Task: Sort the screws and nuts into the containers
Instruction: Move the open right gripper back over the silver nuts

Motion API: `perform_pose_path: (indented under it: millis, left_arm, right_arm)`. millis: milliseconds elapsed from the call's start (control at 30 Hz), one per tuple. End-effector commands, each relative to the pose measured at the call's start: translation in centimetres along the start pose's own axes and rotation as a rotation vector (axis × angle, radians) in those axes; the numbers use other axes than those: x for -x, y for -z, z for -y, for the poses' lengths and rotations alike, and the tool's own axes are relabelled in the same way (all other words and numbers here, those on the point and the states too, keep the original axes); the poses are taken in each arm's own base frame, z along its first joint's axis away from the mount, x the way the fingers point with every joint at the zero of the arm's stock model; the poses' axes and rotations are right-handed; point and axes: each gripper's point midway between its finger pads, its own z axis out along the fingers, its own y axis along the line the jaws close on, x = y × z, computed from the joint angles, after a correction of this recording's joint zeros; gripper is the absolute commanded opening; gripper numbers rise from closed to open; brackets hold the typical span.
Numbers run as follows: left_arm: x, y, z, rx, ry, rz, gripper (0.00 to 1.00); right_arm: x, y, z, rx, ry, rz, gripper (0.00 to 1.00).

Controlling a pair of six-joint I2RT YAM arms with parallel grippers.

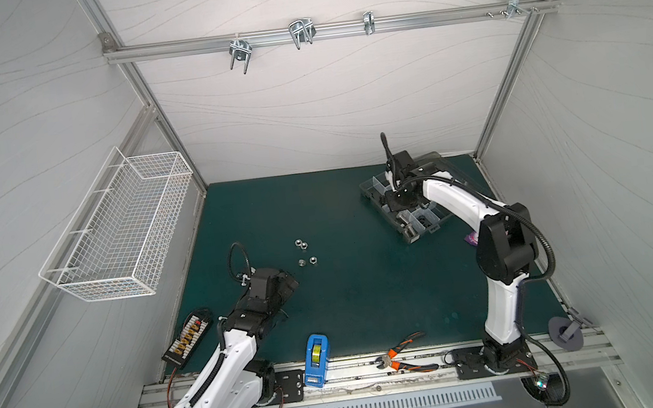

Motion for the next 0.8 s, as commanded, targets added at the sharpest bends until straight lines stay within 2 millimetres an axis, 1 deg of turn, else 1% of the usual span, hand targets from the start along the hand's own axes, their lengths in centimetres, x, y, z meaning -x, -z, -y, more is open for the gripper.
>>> perform_pose_path:
  millis: [0, 100, 167, 367, 567, 633, 700, 767]
  left_arm:
    - [1.3, 0.6, 1.2, -0.023, 0.006, 0.035, 0.99]
    - [1.2, 0.6, 1.0, -0.018, 0.006, 0.035, 0.99]
    - [1.3, 0.7, 1.0, -0.02, 0.006, 0.037, 0.99]
    - [1.1, 0.6, 0.9, -0.017, 0.005, 0.033, 0.99]
    - [1.1, 0.6, 0.9, -0.02, 0.01, 0.032, 0.99]
    - [1.0, 0.6, 0.9, -0.021, 0.01, 0.032, 0.99]
    - [1.0, 0.6, 0.8, -0.021, 0.01, 0.032, 0.99]
    - [1.0, 0.6, 0.8, -0.022, 0.011, 0.031, 0.99]
  right_arm:
    - [-0.5, 0.7, -3.2, 0.021, 0.065, 0.009, 0.49]
    - [-1.1, 0.3, -6.4, 0.064, 0.112, -0.001, 0.54]
    - [-1.7, 0.0, -8.5, 0.085, 0.151, -0.012, 0.56]
    - [-3.4, -1.1, -14.3, 0.148, 0.256, -0.053, 0.54]
    - [-5.2, -2.1, -19.3, 0.2, 0.355, -0.084, 0.54]
    - [-5.7, -2.4, -20.6, 0.215, 0.383, -0.092, 0.54]
    - [-6.1, -2.8, -22.0, 0.228, 0.412, -0.096, 0.57]
    - [-6.5, -3.2, -23.2, 0.235, 0.444, -0.098, 0.65]
